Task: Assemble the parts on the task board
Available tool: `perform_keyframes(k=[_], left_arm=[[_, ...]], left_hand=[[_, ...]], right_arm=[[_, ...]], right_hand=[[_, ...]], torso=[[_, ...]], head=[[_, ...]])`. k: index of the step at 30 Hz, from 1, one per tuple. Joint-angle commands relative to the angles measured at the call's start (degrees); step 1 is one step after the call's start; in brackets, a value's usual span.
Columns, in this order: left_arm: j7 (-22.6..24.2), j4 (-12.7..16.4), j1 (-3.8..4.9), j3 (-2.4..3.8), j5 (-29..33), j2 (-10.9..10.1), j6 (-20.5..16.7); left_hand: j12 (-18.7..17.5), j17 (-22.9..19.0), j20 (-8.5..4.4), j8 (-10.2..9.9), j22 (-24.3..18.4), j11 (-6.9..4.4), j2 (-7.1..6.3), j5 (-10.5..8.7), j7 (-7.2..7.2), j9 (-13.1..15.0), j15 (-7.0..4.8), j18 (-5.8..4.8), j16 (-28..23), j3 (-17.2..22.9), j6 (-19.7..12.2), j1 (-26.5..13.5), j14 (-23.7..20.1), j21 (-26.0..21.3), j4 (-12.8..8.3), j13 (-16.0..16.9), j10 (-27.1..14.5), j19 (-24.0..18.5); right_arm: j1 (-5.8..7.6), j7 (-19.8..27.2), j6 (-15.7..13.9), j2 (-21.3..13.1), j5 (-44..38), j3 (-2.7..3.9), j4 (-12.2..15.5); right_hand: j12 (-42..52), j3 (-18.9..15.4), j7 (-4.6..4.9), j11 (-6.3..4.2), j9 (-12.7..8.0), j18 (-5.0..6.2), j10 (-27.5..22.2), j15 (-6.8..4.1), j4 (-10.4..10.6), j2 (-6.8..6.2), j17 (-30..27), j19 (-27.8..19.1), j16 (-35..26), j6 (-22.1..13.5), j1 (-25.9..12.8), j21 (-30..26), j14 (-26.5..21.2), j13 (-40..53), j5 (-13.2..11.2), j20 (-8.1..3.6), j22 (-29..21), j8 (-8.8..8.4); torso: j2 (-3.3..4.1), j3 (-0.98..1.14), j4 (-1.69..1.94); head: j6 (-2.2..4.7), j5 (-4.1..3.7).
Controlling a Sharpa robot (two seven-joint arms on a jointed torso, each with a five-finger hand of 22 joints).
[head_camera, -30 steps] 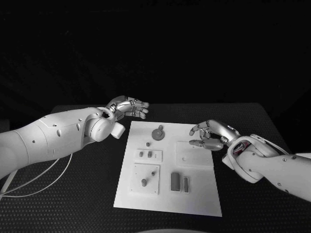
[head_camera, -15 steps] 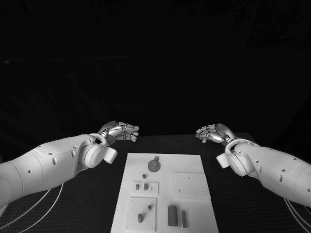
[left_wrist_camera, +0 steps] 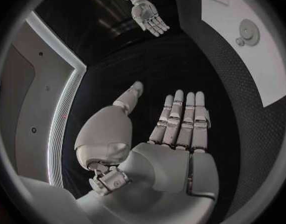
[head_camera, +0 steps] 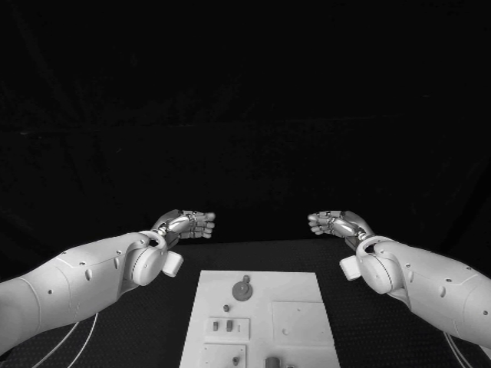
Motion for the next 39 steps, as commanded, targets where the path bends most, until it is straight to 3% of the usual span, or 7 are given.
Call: perform_keyframes(k=[1,5,9,15,21,28,39], left_arm=[[0.24,0.71,-0.19,0.13,0.11,-0.14,-0.71],[1.17,3.03,-0.87,0.56,0.65,-0.71,-3.23],[2.83,7.15,-2.09,1.31,1.61,-1.72,-7.69],[6.88,17.24,-5.07,3.16,3.97,-4.19,-18.61],[11.00,27.49,-8.10,5.04,6.36,-6.70,-29.71],[13.74,34.32,-10.11,6.29,7.95,-8.37,-37.11],[14.24,35.55,-10.48,6.51,8.24,-8.67,-38.44]], left_hand=[[-3.23,-18.36,-2.83,-15.55,-43.15,-6.40,2.30,-2.49,-7.28,-20.17,-7.49,-1.75,-20.53,-22.41,-36.41,-45.17,-34.07,-3.04,11.69,-7.87,-51.38,-37.48],[-3.23,-18.36,-2.83,-15.55,-43.15,-6.40,2.30,-2.49,-7.28,-20.17,-7.49,-1.75,-20.53,-22.41,-36.41,-45.17,-34.07,-3.04,11.69,-7.87,-51.38,-37.48],[-3.23,-18.36,-2.83,-15.55,-43.15,-6.40,2.30,-2.49,-7.28,-20.17,-7.49,-1.75,-20.53,-22.41,-36.41,-45.17,-34.07,-3.04,11.69,-7.87,-51.38,-37.48],[-3.23,-18.36,-2.83,-15.55,-43.15,-6.40,2.30,-2.49,-7.28,-20.17,-7.49,-1.75,-20.53,-22.41,-36.41,-45.17,-34.07,-3.04,11.69,-7.87,-51.38,-37.48],[-3.23,-18.36,-2.83,-15.55,-43.15,-6.40,2.30,-2.49,-7.28,-20.17,-7.49,-1.75,-20.53,-22.41,-36.41,-45.17,-34.07,-3.04,11.69,-7.87,-51.38,-37.48],[-3.23,-18.36,-2.83,-15.55,-43.15,-6.40,2.30,-2.49,-7.28,-20.17,-7.49,-1.75,-20.53,-22.41,-36.41,-45.17,-34.07,-3.04,11.69,-7.87,-51.38,-37.48],[-3.23,-18.36,-2.83,-15.55,-43.15,-6.40,2.30,-2.49,-7.28,-20.17,-7.49,-1.75,-20.53,-22.41,-36.41,-45.17,-34.07,-3.04,11.69,-7.87,-51.38,-37.48]], right_arm=[[-0.14,0.14,-0.58,-0.21,0.22,-0.04,0.75],[-0.45,0.83,-2.52,-1.08,1.37,-0.07,3.27],[-0.99,2.05,-5.95,-2.63,3.41,-0.13,7.73],[-2.34,5.06,-14.37,-6.41,8.41,-0.28,18.66],[-3.79,8.29,-23.43,-10.48,13.79,-0.43,30.43],[-5.00,11.01,-31.06,-13.91,18.32,-0.56,40.34],[-5.42,11.95,-33.69,-15.10,19.89,-0.61,43.76]], right_hand=[[-10.48,-25.52,-8.31,-7.17,-26.99,-5.56,-40.53,-7.87,13.43,1.48,-20.19,-21.06,-21.04,-35.25,-43.44,-15.28,-32.79,-16.38,-2.50,-9.22,-57.21,-8.57],[-10.48,-25.52,-8.31,-7.17,-26.99,-5.56,-40.53,-7.87,13.43,1.48,-20.19,-21.06,-21.04,-35.25,-43.44,-15.28,-32.79,-16.38,-2.50,-9.22,-57.21,-8.57],[-10.48,-25.52,-8.31,-7.17,-26.99,-5.56,-40.53,-7.87,13.43,1.48,-20.19,-21.06,-21.04,-35.25,-43.44,-15.28,-32.79,-16.38,-2.50,-9.22,-57.21,-8.57],[-10.48,-25.52,-8.31,-7.17,-26.99,-5.56,-40.53,-7.87,13.43,1.48,-20.19,-21.06,-21.04,-35.25,-43.44,-15.28,-32.79,-16.38,-2.50,-9.22,-57.21,-8.57],[-10.48,-25.52,-8.31,-7.17,-26.99,-5.56,-40.53,-7.87,13.43,1.48,-20.19,-21.06,-21.04,-35.25,-43.44,-15.28,-32.79,-16.38,-2.50,-9.22,-57.21,-8.57],[-10.48,-25.52,-8.31,-7.17,-26.99,-5.56,-40.53,-7.87,13.43,1.48,-20.19,-21.06,-21.04,-35.25,-43.44,-15.28,-32.79,-16.38,-2.50,-9.22,-57.21,-8.57],[-10.48,-25.52,-8.31,-7.17,-26.99,-5.56,-40.53,-7.87,13.43,1.48,-20.19,-21.06,-21.04,-35.25,-43.44,-15.28,-32.79,-16.38,-2.50,-9.22,-57.21,-8.57]], torso=[[-0.14,-0.08,0.23],[-0.83,-0.25,1.11],[-2.00,-0.53,2.61],[-3.18,-0.81,4.13],[-3.27,-0.83,4.25],[-3.27,-0.83,4.25],[-3.27,-0.83,4.25]], head=[[-0.44,-0.14],[-1.70,-0.68],[-3.83,-1.61],[-6.01,-2.55],[-6.18,-2.63],[-6.18,-2.63],[-6.18,-2.63]])
